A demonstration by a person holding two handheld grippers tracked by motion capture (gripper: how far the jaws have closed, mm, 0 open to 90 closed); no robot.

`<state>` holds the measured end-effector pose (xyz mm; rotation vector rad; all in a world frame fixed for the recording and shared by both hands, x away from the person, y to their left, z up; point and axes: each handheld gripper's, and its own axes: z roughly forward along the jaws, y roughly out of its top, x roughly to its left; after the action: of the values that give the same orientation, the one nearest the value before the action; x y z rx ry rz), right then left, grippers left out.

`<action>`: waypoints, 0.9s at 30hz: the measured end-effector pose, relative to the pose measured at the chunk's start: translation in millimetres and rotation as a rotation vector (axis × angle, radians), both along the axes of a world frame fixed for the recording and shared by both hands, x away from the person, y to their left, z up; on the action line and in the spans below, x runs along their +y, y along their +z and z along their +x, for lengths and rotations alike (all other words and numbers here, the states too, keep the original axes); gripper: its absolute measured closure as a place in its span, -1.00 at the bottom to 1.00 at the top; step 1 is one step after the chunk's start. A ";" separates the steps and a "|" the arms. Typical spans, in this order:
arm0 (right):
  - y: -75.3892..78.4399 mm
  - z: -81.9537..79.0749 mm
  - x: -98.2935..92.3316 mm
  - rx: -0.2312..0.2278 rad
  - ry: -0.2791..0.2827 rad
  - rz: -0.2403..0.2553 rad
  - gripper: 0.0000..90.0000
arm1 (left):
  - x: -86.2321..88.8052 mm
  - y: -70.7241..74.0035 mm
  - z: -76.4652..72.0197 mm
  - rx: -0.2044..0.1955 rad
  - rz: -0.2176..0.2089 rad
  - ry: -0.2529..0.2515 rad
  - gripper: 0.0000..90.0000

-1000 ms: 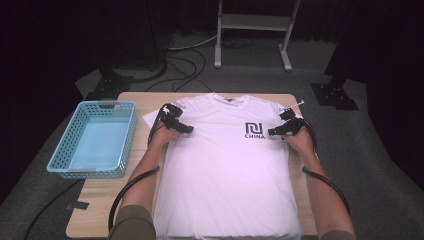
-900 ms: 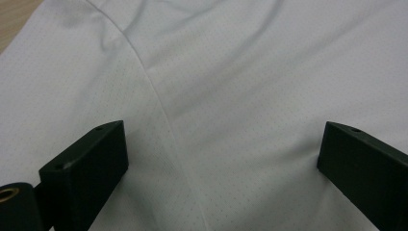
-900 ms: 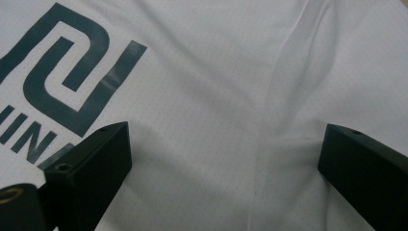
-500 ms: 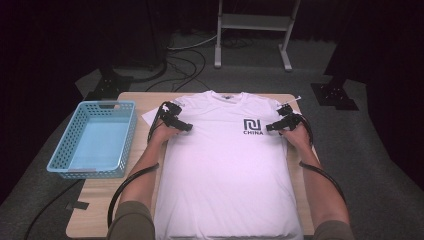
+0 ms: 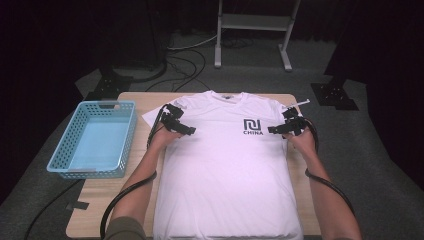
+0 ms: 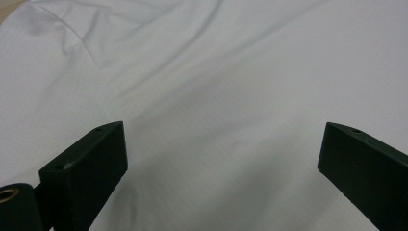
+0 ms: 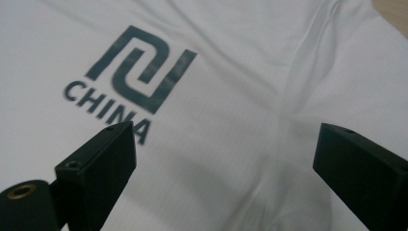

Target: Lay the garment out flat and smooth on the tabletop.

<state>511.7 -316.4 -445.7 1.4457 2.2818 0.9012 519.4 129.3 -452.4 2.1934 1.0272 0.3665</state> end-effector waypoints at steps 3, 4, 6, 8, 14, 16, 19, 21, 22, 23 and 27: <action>1.2 -18.1 1.9 0.004 0.022 0.024 -0.83 | -3.4 4.4 -15.6 -0.013 -0.005 -0.013 -0.95; 0.9 -24.3 2.2 0.007 0.031 0.033 -0.83 | -4.2 6.0 -21.0 -0.015 -0.001 -0.021 -0.95; 0.2 -36.9 2.8 0.008 0.042 0.034 -0.83 | -6.5 8.8 -32.3 -0.021 0.000 -0.032 -0.95; -0.4 -49.4 2.9 0.008 0.059 0.037 -0.83 | -8.1 11.8 -45.8 -0.029 0.003 -0.050 -0.95; -2.8 -90.7 2.8 0.003 0.120 0.048 -0.82 | -8.1 13.7 -84.5 -0.044 0.000 -0.086 -0.94; -3.5 -106.1 2.1 -0.004 0.142 0.047 -0.75 | -7.5 13.2 -96.0 -0.045 0.001 -0.101 -0.92; -5.6 -130.3 -1.1 -0.015 0.181 0.065 -0.67 | -6.6 10.7 -116.4 -0.047 0.001 -0.120 -0.92; -7.5 -142.6 -2.1 -0.016 0.202 0.069 -0.66 | -5.6 8.7 -125.8 -0.044 0.001 -0.128 -0.91; -8.8 -149.1 -2.4 -0.017 0.213 0.066 -0.66 | -5.2 7.3 -130.7 -0.041 0.004 -0.133 -0.91; -9.9 -155.5 -2.3 -0.015 0.225 0.063 -0.64 | -4.8 5.3 -136.6 -0.036 0.007 -0.140 -0.91; -15.3 -178.2 0.5 -0.022 0.270 0.049 -0.62 | -2.6 0.7 -152.2 -0.035 0.003 -0.151 -0.90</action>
<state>333.5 -315.9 -461.0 1.1563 2.4944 1.0482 367.2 126.7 -451.7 2.2430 0.8367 0.3365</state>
